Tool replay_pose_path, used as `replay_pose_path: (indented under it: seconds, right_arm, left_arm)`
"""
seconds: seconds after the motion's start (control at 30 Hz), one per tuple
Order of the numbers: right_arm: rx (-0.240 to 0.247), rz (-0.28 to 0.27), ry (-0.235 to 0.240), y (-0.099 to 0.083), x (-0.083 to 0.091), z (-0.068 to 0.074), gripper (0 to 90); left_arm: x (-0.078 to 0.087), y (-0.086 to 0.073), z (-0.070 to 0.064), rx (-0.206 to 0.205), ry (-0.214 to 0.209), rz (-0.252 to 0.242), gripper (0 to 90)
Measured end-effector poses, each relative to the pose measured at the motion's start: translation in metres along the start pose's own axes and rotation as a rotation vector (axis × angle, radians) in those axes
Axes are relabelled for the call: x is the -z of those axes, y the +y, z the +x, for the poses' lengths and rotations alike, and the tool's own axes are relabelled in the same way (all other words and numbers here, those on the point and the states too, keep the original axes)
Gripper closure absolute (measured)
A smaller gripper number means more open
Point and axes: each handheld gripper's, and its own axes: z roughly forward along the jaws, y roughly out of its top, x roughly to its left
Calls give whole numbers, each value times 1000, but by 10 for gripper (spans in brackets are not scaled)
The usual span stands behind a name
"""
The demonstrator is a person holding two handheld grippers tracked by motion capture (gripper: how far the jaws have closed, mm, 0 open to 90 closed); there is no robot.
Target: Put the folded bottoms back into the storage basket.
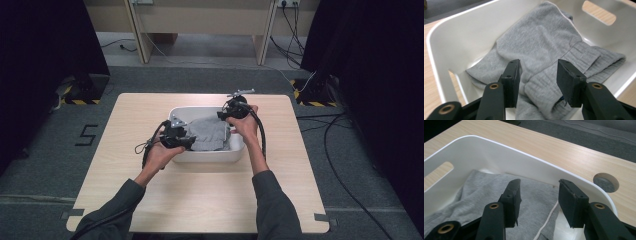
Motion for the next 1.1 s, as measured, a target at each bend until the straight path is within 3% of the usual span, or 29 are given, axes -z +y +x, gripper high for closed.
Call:
replay_pose_path:
  seconds: [0.1,0.37,1.1]
  right_arm:
    - [14,-10,7,1,3,3,534]
    - [57,-37,42,4,13,15,525]
    - [86,-84,110,-11,43,32,506]
  left_arm:
    - [4,0,-1,-6,-8,-9,548]
    - [13,-4,-1,26,-47,-34,543]
    - [37,-7,-5,63,-154,-80,462]
